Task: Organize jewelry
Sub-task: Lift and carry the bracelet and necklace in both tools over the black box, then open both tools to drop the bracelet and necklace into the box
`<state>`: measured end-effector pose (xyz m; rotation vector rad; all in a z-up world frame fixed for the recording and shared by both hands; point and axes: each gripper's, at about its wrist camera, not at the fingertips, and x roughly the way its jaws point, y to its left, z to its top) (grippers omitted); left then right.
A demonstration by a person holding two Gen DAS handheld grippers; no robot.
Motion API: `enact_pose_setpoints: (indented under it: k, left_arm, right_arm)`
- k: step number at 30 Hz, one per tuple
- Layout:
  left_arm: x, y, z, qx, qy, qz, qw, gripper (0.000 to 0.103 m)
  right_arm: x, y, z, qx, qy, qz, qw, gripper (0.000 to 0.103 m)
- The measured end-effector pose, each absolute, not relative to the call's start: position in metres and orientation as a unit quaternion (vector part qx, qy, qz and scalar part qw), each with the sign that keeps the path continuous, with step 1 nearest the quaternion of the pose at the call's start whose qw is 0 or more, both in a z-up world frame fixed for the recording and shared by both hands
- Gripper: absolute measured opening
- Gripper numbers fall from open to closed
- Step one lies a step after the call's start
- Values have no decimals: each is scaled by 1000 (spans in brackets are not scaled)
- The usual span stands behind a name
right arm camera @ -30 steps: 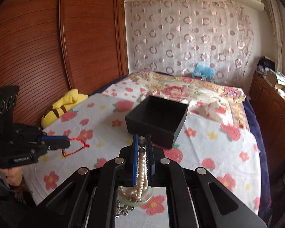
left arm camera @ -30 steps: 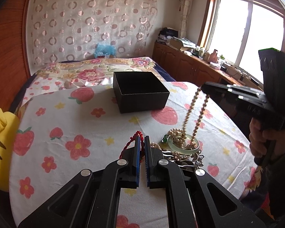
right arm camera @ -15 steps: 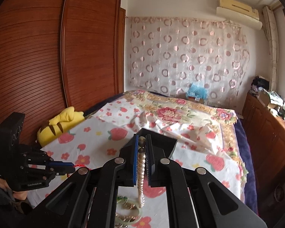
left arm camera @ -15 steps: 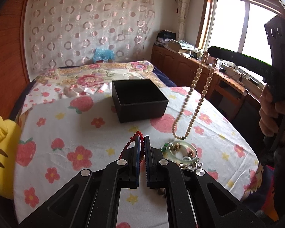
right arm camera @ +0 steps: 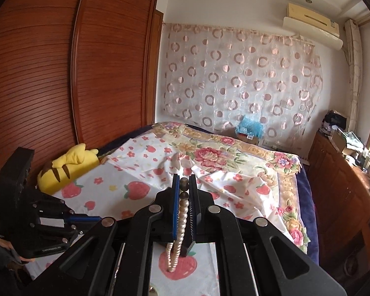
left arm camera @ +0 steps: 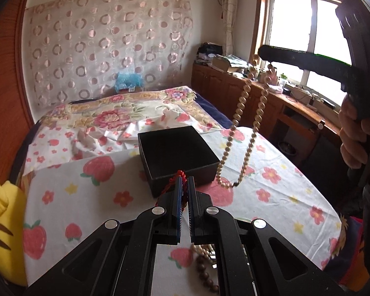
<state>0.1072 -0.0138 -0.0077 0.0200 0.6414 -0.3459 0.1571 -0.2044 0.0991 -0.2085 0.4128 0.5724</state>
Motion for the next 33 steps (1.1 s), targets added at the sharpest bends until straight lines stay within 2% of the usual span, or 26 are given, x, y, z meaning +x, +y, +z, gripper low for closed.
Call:
enact_pose_setpoints:
  k: [9,14,26,33]
  left_arm:
    - [145,-16,1,15,312,-169,935,3]
    - [172,-19,-2,20,319,-168,933,3]
    - [220,-28,-33,25,360,-172,917,3]
    - [235,-38,-43,36,373,-168,912,4]
  right_arm:
    - [187,-201,131,-100,174,287,937,8]
    - [208,-201,127,-98,178,292,934,8]
    - [260,-174,-7,-101,310,303,896,9]
    - [270,-180,-30,-83,329,303,890,9]
